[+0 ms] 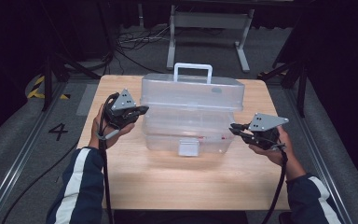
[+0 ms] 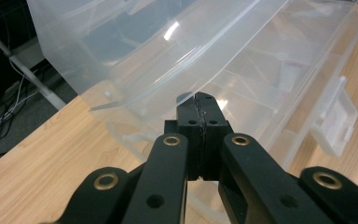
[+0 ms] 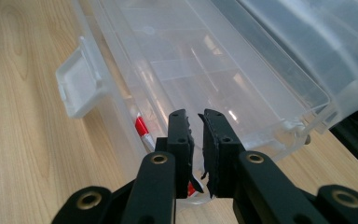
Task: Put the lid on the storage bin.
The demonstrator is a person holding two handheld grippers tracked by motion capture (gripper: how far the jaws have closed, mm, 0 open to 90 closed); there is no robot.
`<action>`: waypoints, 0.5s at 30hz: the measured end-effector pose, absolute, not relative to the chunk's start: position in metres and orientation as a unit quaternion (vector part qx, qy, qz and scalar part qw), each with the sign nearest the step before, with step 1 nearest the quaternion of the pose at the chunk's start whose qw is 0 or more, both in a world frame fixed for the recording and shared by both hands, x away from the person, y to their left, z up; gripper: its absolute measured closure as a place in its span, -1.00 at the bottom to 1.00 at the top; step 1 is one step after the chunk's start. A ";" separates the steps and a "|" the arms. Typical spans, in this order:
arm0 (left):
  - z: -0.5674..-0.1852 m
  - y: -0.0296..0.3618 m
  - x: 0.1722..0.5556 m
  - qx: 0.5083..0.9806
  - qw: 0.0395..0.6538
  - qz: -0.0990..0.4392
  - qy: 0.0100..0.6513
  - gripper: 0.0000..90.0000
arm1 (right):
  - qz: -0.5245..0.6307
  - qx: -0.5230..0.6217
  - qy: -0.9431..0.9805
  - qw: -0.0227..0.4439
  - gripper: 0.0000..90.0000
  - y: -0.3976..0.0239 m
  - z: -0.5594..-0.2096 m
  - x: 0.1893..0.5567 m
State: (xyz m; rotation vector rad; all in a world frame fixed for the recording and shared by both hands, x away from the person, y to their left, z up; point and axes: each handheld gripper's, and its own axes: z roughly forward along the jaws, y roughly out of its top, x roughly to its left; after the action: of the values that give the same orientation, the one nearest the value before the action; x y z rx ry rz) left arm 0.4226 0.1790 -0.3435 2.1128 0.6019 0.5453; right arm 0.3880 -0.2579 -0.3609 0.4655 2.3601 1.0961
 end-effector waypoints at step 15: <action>-0.359 0.182 0.411 0.853 0.413 0.219 0.233 1.00 | 0.381 0.182 0.872 0.247 0.71 -0.266 -0.369 0.383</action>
State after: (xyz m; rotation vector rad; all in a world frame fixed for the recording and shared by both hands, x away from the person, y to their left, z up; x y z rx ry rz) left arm 0.4111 0.1815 -0.3589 2.1444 0.5858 0.5510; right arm 0.3832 -0.2659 -0.3691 0.4970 2.3771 1.0395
